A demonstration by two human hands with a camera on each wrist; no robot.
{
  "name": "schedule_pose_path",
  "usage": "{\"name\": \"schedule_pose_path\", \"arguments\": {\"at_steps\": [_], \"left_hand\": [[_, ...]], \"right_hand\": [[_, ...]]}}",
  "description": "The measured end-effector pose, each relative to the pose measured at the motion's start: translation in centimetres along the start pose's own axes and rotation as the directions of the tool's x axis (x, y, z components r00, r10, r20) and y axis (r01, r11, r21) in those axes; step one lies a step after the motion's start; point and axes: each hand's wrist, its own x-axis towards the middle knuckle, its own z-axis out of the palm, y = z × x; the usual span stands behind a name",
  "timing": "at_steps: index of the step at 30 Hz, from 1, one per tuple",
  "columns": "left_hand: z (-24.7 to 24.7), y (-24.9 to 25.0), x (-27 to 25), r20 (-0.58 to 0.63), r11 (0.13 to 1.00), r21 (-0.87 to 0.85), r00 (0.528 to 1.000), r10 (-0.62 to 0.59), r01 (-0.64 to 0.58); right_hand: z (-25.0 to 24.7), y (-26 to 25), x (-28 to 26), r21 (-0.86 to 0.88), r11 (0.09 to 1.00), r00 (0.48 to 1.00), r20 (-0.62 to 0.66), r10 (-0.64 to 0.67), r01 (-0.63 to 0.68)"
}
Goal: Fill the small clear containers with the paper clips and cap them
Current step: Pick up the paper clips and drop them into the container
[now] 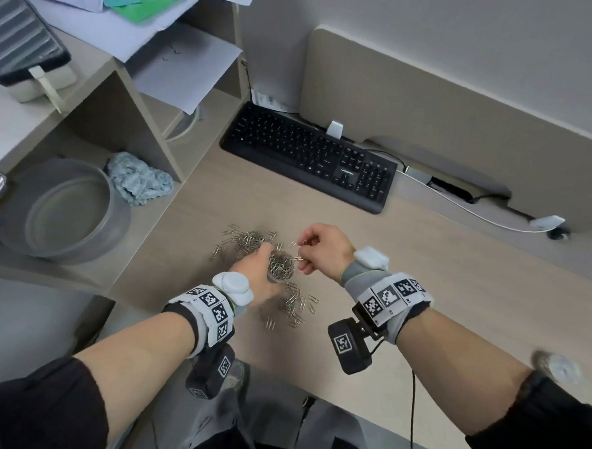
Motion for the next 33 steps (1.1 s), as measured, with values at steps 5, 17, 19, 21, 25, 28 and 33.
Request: {"name": "schedule_pose_path", "arguments": {"at_steps": [5, 17, 19, 21, 25, 28, 33], "left_hand": [[-0.2, 1.9, 0.5, -0.037, 0.999, -0.029, 0.999, 0.034, -0.035], [-1.6, -0.4, -0.5, -0.081, 0.998, -0.064, 0.997, -0.013, 0.008], [-2.0, -1.6, -0.9, -0.098, 0.998, -0.062, 0.995, -0.025, 0.019], [-2.7, -3.3, -1.3, -0.115, 0.996, -0.060, 0.991, -0.071, 0.064], [-4.3, -6.0, -2.1, -0.142, 0.988, -0.096, 0.980, -0.138, 0.125], [-5.4, -7.8, -2.7, -0.169, 0.979, -0.129, 0.970, -0.177, 0.157], [-6.1, -10.0, -3.4, -0.177, 0.967, -0.179, 0.961, -0.211, 0.179]], "right_hand": [[0.0, -0.9, -0.8, -0.308, 0.941, 0.990, 0.042, -0.134, 0.141], [1.3, -3.4, -0.1, -0.115, 0.980, 0.985, 0.087, -0.150, 0.160], [1.3, -3.5, 0.8, -0.147, 0.980, 0.991, 0.035, -0.129, 0.133], [1.6, -2.8, 2.3, -0.307, 0.941, 0.990, 0.021, -0.143, 0.142], [3.1, -0.2, 3.8, -0.715, 0.690, 0.992, 0.116, -0.041, 0.113], [5.5, 1.3, 5.0, -0.831, 0.526, 0.978, 0.207, -0.011, 0.181], [8.8, 1.6, 8.0, -0.875, 0.377, 0.946, 0.324, -0.007, 0.302]]}}
